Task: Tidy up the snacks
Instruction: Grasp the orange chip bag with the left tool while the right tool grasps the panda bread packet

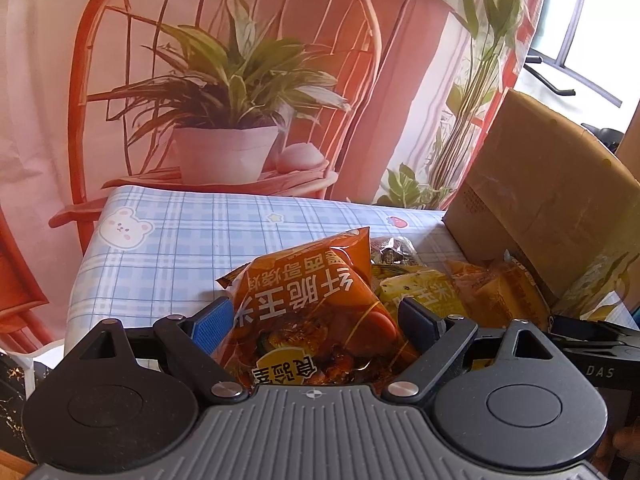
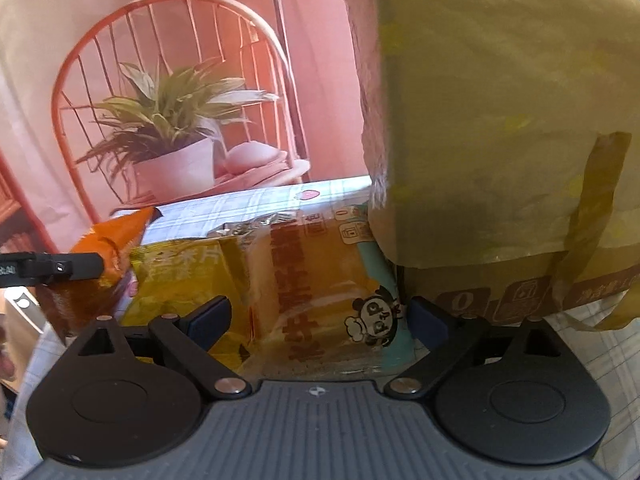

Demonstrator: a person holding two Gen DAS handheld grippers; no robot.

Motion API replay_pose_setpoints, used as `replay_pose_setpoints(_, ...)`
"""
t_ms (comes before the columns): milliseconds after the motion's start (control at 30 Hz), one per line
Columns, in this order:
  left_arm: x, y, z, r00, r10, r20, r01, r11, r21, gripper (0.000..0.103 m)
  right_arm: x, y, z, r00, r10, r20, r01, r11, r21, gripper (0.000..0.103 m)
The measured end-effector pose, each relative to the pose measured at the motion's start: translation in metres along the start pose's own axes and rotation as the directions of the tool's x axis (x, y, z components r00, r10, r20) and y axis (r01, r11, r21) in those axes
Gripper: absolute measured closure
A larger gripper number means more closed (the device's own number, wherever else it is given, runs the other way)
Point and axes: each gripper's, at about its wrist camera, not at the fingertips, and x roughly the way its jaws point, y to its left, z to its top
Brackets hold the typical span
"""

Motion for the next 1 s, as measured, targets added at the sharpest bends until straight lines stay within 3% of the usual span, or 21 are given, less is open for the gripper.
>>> replay_pose_setpoints(133, 0.003, -0.004, 0.000, 1.000, 0.007, 0.005, -0.007, 1.000, 0.014, 0.011, -0.003, -0.001, 0.000, 1.000, -0.005, -0.003, 0.005, 1.000, -0.010, 0.021)
replay_pose_setpoints(433, 0.014, -0.014, 0.002, 1.000, 0.020, 0.002, -0.020, 0.998, 0.056, 0.012, -0.023, -0.016, -0.009, 0.997, 0.056, -0.043, -0.055, 0.998, 0.018, 0.023)
replay_pose_setpoints(633, 0.006, -0.020, -0.005, 0.999, 0.042, 0.009, -0.042, 0.992, 0.116, 0.032, -0.038, -0.035, -0.021, 0.993, 0.089, -0.074, -0.090, 0.996, 0.000, 0.023)
replay_pose_setpoints(1000, -0.038, -0.028, -0.022, 0.999, 0.031, 0.023, -0.034, 0.991, 0.128, 0.041, -0.066, -0.050, -0.031, 0.992, 0.113, -0.047, -0.116, 0.991, -0.066, 0.024)
